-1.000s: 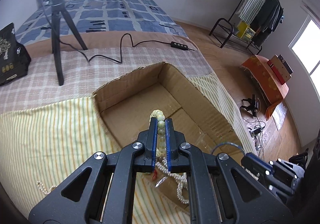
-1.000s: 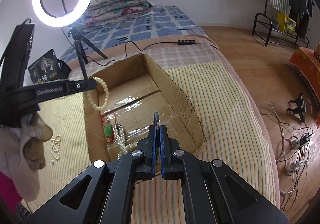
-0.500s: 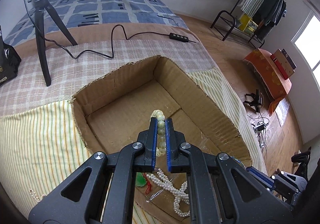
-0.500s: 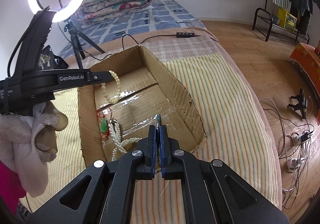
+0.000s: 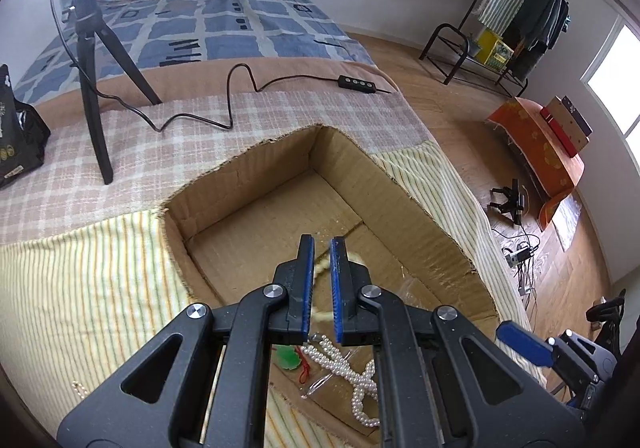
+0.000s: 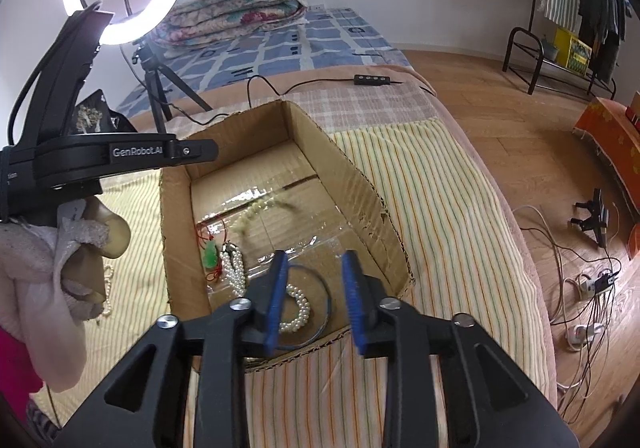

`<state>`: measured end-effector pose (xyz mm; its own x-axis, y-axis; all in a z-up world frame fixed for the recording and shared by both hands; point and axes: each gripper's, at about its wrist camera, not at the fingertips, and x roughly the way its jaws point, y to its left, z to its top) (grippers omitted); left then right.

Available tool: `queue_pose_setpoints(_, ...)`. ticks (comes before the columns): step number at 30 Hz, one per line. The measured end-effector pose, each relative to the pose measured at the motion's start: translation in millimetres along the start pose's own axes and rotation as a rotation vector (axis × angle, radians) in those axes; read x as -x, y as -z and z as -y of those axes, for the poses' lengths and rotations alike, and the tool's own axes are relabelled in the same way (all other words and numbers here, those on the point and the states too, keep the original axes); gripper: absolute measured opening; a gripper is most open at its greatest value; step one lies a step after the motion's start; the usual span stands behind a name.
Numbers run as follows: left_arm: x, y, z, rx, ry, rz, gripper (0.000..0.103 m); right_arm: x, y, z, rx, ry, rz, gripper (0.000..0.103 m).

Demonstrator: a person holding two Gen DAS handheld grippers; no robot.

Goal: Organize jewelry
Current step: 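Carry the bracelet and bangle over the cardboard box and lower them inside, then open both grippers to release the bracelet and bangle, then lift away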

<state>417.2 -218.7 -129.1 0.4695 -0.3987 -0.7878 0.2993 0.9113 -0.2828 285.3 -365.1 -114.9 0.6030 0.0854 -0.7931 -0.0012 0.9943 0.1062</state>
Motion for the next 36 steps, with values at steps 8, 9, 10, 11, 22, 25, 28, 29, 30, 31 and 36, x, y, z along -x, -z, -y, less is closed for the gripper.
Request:
queue_pose_setpoints(8,27,0,-9,0.001,-0.008,0.027,0.006,10,0,-7,0.013,0.004,0.014,0.027)
queue_pose_setpoints(9,31,1,-10,0.001,-0.009,0.031,0.006,13,-1,-8,0.016,0.006,0.018,0.028)
queue_pose_setpoints(10,36,1,-11,0.000,-0.011,0.035,0.006,15,-1,-10,0.021,0.008,0.021,0.028)
queue_pose_setpoints(11,41,2,-12,-0.002,-0.014,0.040,0.006,17,-1,-12,0.024,0.010,0.026,0.031)
queue_pose_setpoints(22,115,18,-37,-0.019,-0.057,0.111,0.006,50,1,-37,0.085,-0.011,0.092,0.057)
queue_pose_setpoints(25,141,27,-49,-0.024,-0.076,0.135,0.032,58,3,-47,0.107,-0.020,0.098,0.063)
queue_pose_setpoints(28,163,38,-60,-0.031,-0.093,0.154,0.040,66,7,-58,0.136,-0.024,0.118,0.077)
queue_pose_setpoints(29,170,42,-63,-0.036,-0.100,0.156,0.041,68,9,-62,0.148,-0.028,0.125,0.077)
queue_pose_setpoints(30,176,48,-66,-0.041,-0.106,0.159,0.045,71,11,-67,0.163,-0.032,0.128,0.078)
queue_pose_setpoints(31,184,54,-69,-0.047,-0.112,0.163,0.051,73,14,-72,0.183,-0.039,0.125,0.079)
queue_pose_setpoints(36,212,88,-86,-0.070,-0.145,0.159,0.057,78,33,-93,0.262,-0.062,0.101,0.080)
